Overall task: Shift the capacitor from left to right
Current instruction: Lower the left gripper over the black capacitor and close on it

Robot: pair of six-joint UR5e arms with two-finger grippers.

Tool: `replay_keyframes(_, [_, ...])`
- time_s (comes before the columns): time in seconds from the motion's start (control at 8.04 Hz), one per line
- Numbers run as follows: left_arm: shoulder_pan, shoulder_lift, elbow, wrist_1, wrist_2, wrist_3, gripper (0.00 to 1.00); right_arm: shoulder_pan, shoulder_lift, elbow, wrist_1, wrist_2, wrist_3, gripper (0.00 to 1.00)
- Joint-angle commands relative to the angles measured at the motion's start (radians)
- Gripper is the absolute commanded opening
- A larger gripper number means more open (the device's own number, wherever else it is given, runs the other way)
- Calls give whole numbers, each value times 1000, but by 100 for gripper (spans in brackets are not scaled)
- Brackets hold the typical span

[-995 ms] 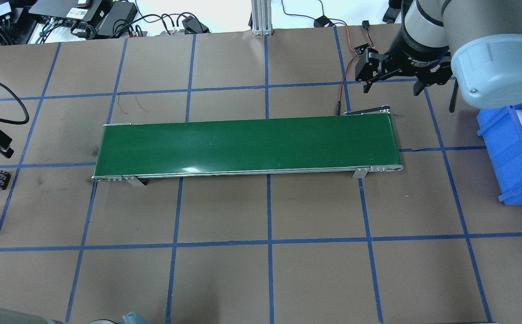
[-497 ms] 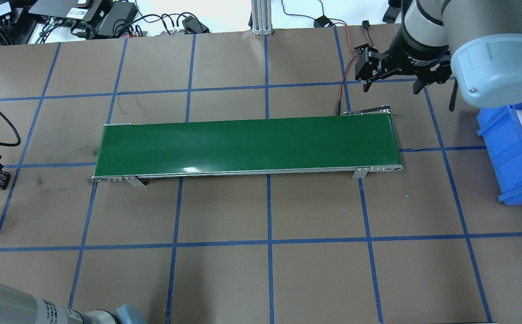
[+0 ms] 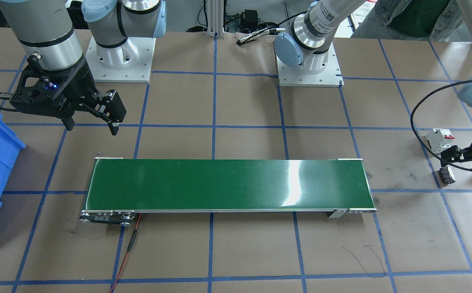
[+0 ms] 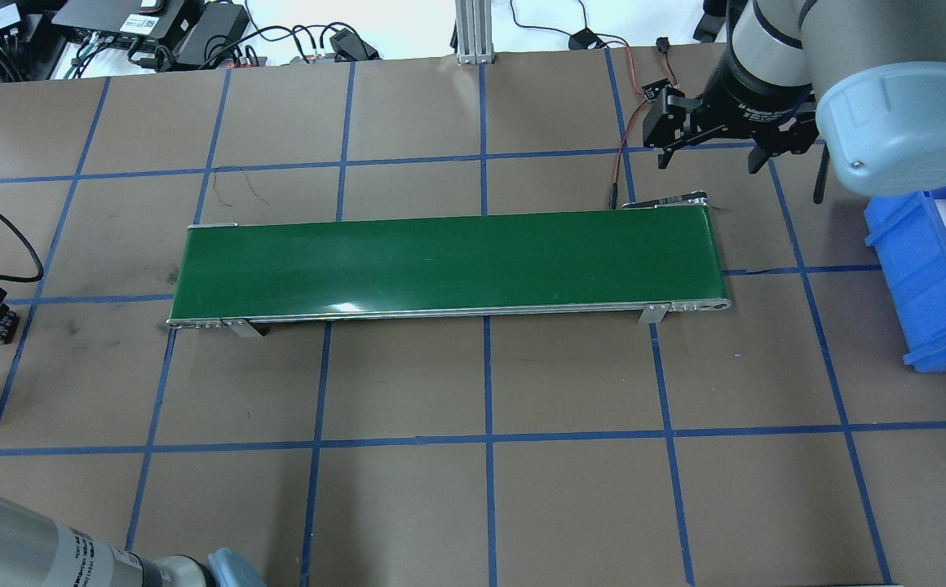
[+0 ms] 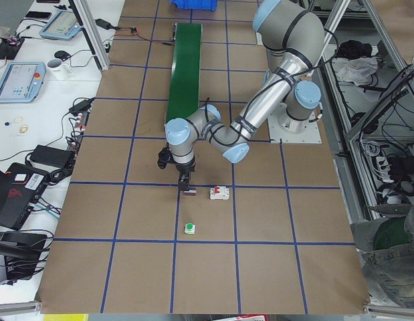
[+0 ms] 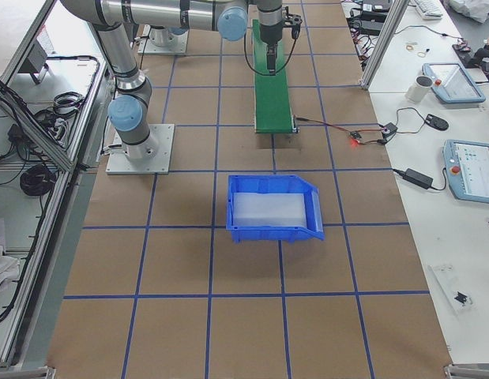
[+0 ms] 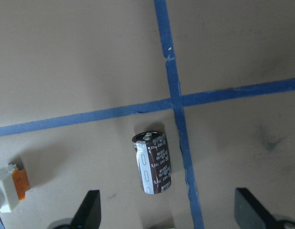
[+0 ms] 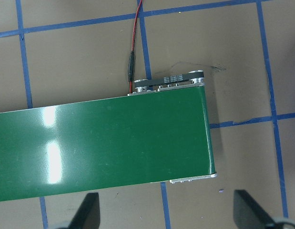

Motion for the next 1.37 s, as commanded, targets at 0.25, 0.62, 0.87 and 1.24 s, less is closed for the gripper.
replay_keyframes(0.25, [12, -60, 0, 77, -6, 1, 89, 0, 5, 0, -2, 3, 4, 100])
replay_keyframes(0.62, [15, -67, -2, 89, -52, -11, 85, 0, 6, 0, 1, 3, 4, 100])
replay_keyframes(0.87, [29, -100, 0, 109, -54, -23, 85, 0, 15, 0, -3, 3, -1, 100])
replay_keyframes(1.24, [51, -101, -9, 107, -91, -23, 87, 0, 17, 0, -3, 3, 7, 100])
